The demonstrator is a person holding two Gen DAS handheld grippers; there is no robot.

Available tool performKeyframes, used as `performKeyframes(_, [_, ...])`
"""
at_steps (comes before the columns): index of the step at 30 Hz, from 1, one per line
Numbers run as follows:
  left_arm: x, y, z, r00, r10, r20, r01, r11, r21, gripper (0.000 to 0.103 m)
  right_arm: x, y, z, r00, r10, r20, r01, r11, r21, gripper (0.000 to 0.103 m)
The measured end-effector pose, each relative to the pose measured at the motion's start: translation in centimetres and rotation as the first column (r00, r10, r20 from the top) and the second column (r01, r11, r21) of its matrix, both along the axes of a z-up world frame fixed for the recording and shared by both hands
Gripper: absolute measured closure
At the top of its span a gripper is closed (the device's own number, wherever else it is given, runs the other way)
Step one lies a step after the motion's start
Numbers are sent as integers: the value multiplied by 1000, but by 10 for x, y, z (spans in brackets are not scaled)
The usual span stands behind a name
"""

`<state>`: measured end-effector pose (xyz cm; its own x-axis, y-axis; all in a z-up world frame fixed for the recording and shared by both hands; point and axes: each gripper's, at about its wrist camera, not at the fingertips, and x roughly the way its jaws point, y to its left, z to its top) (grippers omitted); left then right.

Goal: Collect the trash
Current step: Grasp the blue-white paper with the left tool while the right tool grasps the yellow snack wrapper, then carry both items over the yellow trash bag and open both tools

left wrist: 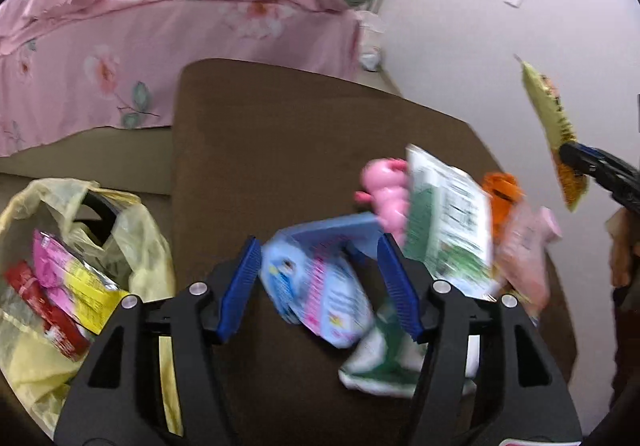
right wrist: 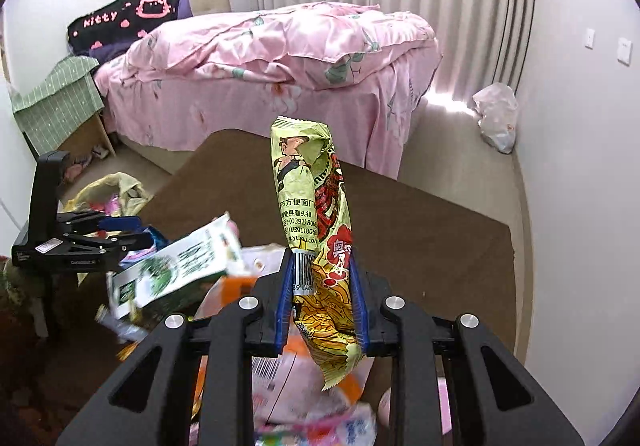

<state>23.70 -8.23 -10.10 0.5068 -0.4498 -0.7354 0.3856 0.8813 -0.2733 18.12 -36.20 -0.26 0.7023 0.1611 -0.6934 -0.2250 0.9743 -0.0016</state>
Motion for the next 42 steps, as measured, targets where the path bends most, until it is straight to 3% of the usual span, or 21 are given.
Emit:
performKeyframes(4, [-9,6,-2,1000,31,-4,-31,999,16,45,-25,1,-9,1000,-13,20,12,1000,18,78])
performKeyframes(6, [-6,10,1,998,67,1,-67,998,-12,45,-36,2,-16,999,-21,28,20,999,40,78])
performKeyframes(8, [-4,9,11,996,66,59,-64,997,-41,45,-43,4,-20,999,-26,35,24,998,60,78])
performKeyframes(11, [-4,-13,23,987,-52,154,43,997,62,45,-56,2,-24,999,-31,41,26,992,119,78])
performKeyframes(14, [7,-29,21,981,-139,134,118,981,154,45,-62,-1,-26,998,-43,35,37,988,152,78])
performKeyframes(16, [18,-18,15,997,-31,71,21,989,144,45,-68,-3,-30,998,-52,29,46,985,169,78])
performKeyframes(19, [14,12,6,993,110,-34,-109,994,25,45,-76,-7,-36,998,-66,19,61,982,178,78])
performKeyframes(22, [0,22,-1,986,155,-58,-156,988,-8,45,-80,-11,-48,997,-78,-12,78,974,212,78])
performKeyframes(24, [-6,16,-6,987,154,-48,-152,988,29,46,-81,-10,-54,996,-82,-26,86,970,227,78])
performKeyframes(27, [-7,6,-9,983,182,-1,-180,976,126,59,-84,-6,-56,996,-81,-24,84,970,230,78])
performKeyframes(29, [-5,5,-8,981,194,23,-195,970,147,79,-89,-2,-54,997,-78,-11,78,972,222,78])
performKeyframes(31, [-5,9,-5,980,199,15,-199,973,115,95,-94,-1,-51,997,-74,-1,73,974,216,78])
performKeyframes(42, [-36,13,17,982,168,87,-175,981,84,100,-110,6,-43,998,-61,30,54,978,202,78])
